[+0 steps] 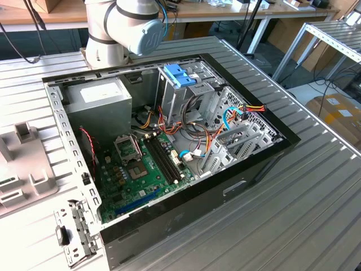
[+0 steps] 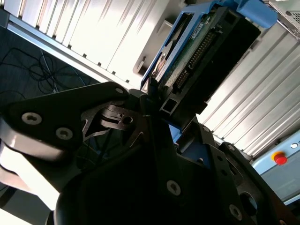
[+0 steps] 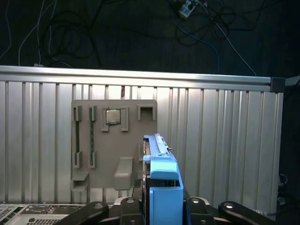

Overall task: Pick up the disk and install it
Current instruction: 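Pick up the disk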

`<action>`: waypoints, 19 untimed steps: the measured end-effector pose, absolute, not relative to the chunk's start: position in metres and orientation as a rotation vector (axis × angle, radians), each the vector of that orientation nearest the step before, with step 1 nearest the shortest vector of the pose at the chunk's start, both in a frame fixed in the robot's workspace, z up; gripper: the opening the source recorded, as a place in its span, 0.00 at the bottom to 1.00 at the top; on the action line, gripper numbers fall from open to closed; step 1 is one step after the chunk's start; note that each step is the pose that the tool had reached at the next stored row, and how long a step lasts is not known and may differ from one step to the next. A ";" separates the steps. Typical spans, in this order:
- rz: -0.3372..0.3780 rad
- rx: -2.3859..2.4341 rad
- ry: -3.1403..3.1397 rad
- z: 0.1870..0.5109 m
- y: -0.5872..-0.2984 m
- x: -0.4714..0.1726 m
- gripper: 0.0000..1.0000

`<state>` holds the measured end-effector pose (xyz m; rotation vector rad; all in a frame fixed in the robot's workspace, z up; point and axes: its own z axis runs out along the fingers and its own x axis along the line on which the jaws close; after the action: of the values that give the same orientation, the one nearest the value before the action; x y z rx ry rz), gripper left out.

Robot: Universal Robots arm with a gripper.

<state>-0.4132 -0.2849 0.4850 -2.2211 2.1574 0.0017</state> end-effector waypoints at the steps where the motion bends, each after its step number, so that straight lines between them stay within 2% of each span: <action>1: 0.002 -2.221 2.157 0.485 -0.285 -0.412 0.37; 19: 0.000 -2.222 2.158 0.485 -0.285 -0.392 0.37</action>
<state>-0.3916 -0.2849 0.4850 -2.2222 2.1582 -0.0003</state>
